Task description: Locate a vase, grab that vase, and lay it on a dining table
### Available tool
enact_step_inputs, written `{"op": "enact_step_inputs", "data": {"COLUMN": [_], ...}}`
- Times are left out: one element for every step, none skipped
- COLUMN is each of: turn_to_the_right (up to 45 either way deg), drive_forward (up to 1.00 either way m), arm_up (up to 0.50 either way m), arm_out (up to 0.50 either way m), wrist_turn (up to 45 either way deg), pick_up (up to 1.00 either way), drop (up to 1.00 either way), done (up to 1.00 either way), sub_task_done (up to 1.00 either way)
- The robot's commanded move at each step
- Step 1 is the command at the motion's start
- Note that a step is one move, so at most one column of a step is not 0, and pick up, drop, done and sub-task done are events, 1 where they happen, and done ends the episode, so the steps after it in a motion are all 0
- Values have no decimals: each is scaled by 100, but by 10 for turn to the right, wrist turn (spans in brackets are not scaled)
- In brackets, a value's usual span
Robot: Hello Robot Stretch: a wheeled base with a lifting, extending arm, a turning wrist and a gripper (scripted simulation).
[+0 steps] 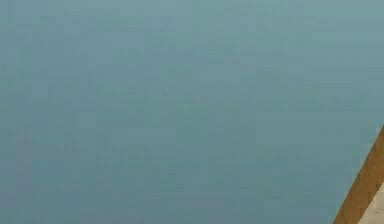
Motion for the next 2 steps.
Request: {"op": "enact_step_inputs", "data": {"turn_to_the_right": [-90, 0], "drive_forward": [0, 15], "arm_up": [0, 0], "arm_out": [0, 0], "wrist_turn": [0, 0], "pick_up": [0, 0], "drop": [0, 0], "done": [0, 0], "sub_task_done": [0, 0]}}
